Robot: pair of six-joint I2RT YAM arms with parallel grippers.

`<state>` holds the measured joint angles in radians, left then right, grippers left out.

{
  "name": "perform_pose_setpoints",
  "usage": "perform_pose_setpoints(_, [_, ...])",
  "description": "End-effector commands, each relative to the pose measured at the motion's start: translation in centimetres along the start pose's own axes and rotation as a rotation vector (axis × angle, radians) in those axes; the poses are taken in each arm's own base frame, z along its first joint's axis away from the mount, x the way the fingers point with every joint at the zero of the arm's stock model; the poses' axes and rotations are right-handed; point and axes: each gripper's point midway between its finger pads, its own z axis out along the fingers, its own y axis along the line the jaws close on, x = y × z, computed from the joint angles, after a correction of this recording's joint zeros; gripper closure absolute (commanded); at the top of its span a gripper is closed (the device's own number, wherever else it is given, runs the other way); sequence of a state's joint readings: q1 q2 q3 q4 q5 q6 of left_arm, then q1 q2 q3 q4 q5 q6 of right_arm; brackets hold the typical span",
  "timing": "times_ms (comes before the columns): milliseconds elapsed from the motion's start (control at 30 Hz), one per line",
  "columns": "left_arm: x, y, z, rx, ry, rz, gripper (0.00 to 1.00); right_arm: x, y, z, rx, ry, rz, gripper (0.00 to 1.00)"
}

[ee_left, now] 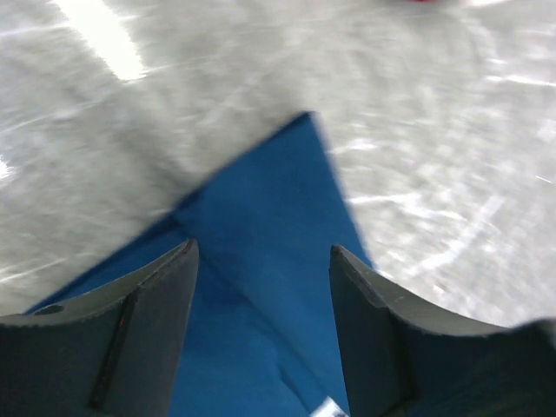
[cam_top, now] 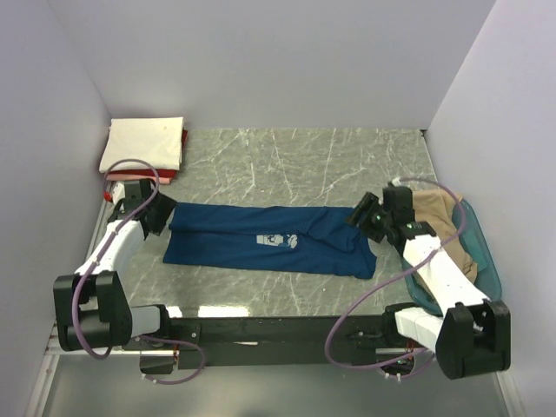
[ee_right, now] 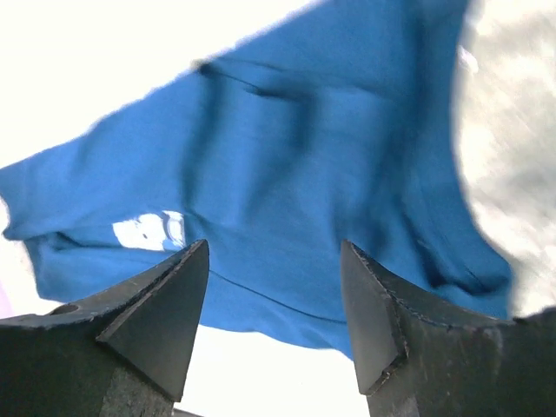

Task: Fold and stack the t-shirts
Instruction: Fold the tshirt

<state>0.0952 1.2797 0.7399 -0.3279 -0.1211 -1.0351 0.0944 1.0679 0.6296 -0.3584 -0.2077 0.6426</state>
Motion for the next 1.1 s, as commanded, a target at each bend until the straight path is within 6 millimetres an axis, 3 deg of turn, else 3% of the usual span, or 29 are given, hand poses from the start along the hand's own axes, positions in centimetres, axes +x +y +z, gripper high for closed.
perform_pose_setpoints(0, [-1.8,-4.3,-2.4,0.16,-0.024,0.048,0.32,-3.6,3.1,0.0,0.028,-0.107,-0.074,0.32])
perform_pose_setpoints(67, [-1.5,-5.2,-3.0,0.196,-0.007,0.085,0.32,-5.0,4.6,0.5,0.031,-0.135,-0.079,0.33])
perform_pose_setpoints(100, [-1.5,-5.9,-3.4,0.219,-0.005,0.098,0.32,-5.2,4.4,1.6,0.057,-0.121,-0.078,0.34])
perform_pose_setpoints(267, [1.8,-9.4,-5.3,0.339,0.072,0.26,0.33,-7.9,5.6,3.9,0.118,-0.154,-0.121,0.39])
perform_pose_setpoints(367, [3.5,-10.4,-6.1,0.382,0.104,0.307,0.33,-7.8,6.2,5.6,0.152,-0.124,-0.159,0.44])
perform_pose_setpoints(700, [5.5,-10.9,-7.1,0.44,0.164,0.368,0.35,-4.5,6.5,10.0,0.223,-0.044,-0.214,0.5])
perform_pose_setpoints(1067, [5.8,-10.6,-7.1,0.441,0.173,0.372,0.35,-2.6,6.9,11.5,0.253,-0.016,-0.245,0.56])
